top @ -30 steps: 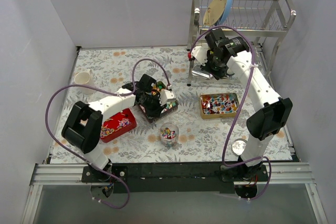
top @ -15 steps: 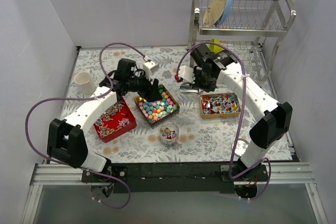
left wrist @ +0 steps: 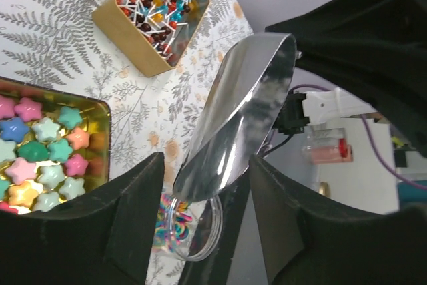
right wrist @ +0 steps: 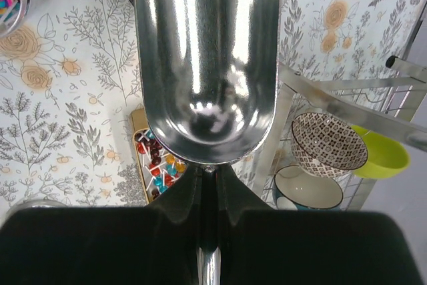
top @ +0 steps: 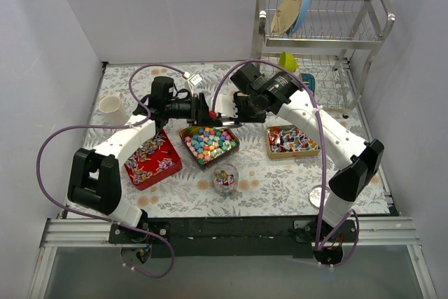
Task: Pack the candies
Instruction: Adjust the spatula.
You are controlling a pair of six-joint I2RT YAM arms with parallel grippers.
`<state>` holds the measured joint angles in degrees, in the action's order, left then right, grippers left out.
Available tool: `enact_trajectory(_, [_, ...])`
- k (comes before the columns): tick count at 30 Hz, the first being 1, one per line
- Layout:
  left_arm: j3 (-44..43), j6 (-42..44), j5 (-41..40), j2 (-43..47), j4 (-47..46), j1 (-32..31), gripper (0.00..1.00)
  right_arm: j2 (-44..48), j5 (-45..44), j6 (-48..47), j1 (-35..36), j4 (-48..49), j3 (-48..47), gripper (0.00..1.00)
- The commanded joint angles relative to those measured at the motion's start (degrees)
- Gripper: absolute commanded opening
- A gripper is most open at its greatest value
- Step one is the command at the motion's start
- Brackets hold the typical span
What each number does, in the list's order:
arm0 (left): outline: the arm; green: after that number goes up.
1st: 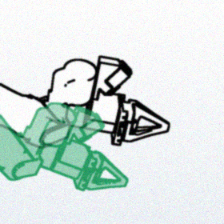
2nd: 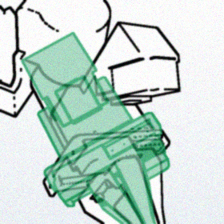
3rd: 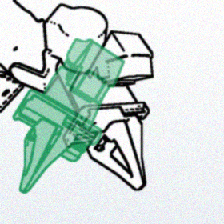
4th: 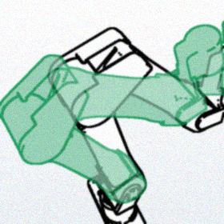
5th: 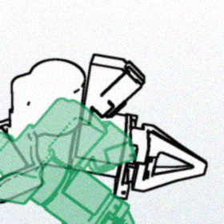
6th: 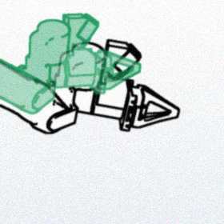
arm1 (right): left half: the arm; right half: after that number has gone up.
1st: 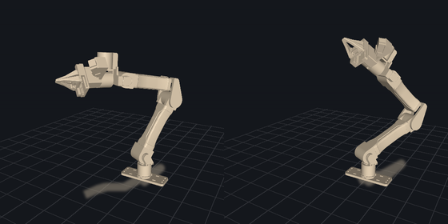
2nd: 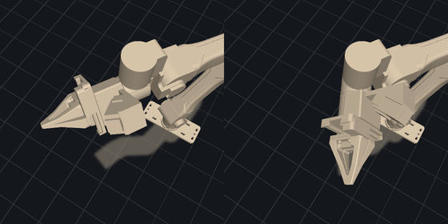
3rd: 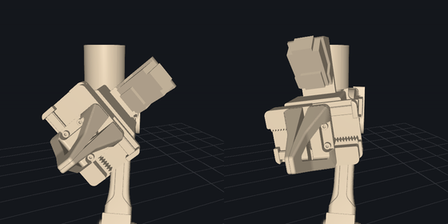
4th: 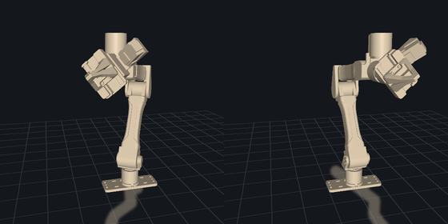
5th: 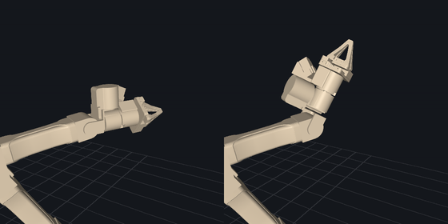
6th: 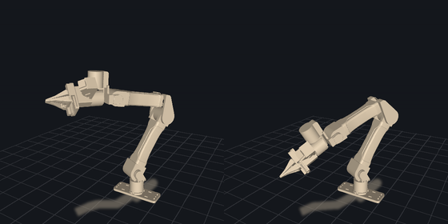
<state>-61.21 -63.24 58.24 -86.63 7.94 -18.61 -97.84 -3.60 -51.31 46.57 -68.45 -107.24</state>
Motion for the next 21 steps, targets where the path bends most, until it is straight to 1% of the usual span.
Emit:
enact_trajectory(1, [0.83,-6.54,4.42,-0.2,-6.97,0.59,0.48,-1.21,0.96,-0.02,1.5,1.12,-2.62,0.01])
enact_trajectory(2, [1.0,-8.11,5.65,-0.82,-7.59,0.68,0.4,-1.21,1.05,0.33,1.68,1.38,-2.54,0.01])
enact_trajectory(4, [2.14,-9.87,7.32,-1.17,-10.66,1.47,0.28,-1.39,1.05,0.77,2.21,1.38,-2.36,0.01])
enact_trajectory(5, [2.67,-11.88,8.63,-1.43,-13.02,1.99,0.18,-1.39,0.96,0.95,2.3,1.47,-2.01,0.01])
enact_trajectory(7, [4.07,-13.92,9.87,-1.61,-15.23,2.44,0.09,-1.12,0.7,1.47,2.3,1.91,-1.31,0.01])
enact_trajectory(8, [4.52,-14.88,11.1,-1.61,-17.68,2.79,0.03,-1.04,0.7,1.65,2.3,2.61,-0.43,0.01])
enact_trajectory(9, [4.87,-16.28,11.46,-1.61,-18.57,2.88,0.0,-1.03,0.61,1.82,2.3,2.7,-0.16,0.01])
enact_trajectory(11, [5.66,-16.91,11.9,-1.52,-20.06,3.4,0.0,-1.03,0.96,2.0,2.39,2.62,0.54,0.01])
enact_trajectory(12, [5.92,-17.09,12.77,-1.35,-20.51,3.58,0.0,-1.03,0.61,2.26,2.21,1.92,1.24,0.05])
enact_trajectory(13, [6.01,-17.18,13.13,-1.35,-20.69,3.76,0.0,-1.03,0.69,3.4,2.04,1.22,1.59,0.2])
enact_trajectory(14, [6.45,-16.83,13.39,-1.26,-20.78,4.45,0.0,-0.51,4.87,3.84,1.25,0.95,1.94,0.27])
enact_trajectory(15, [6.63,-16.13,13.92,-1.26,-20.6,4.81,0.0,0.19,8.39,4.28,-1.71,0.68,2.64,0.32])
enact_trajectory(16, [6.63,-15.95,14.44,-1.35,-20.69,5.07,0.0,1.94,12.26,4.64,-3.74,0.77,3.0,0.42])
enact_trajectory(17, [6.89,-15.86,15.06,-1.52,-20.78,5.77,0.0,3.0,19.87,4.73,-5.85,1.03,3.52,0.44])
enact_trajectory(18, [6.98,-15.68,16.02,-1.61,-20.69,6.04,0.0,3.88,23.51,4.64,-10.48,1.99,4.92,0.45])
enact_trajectory(19, [7.07,-15.25,16.29,-1.61,-20.69,6.3,0.0,6.06,26.85,4.38,-12.62,2.7,6.07,0.47])
enact_trajectory(20, [7.33,-15.16,16.55,-1.53,-20.6,6.74,0.0,7.3,32.37,3.94,-14.64,4.01,7.47,0.49])
enact_trajectory(21, [7.42,-15.16,16.82,-1.52,-20.43,7.01,0.0,8.71,34.25,3.76,-17.36,5.76,8.96,0.49])
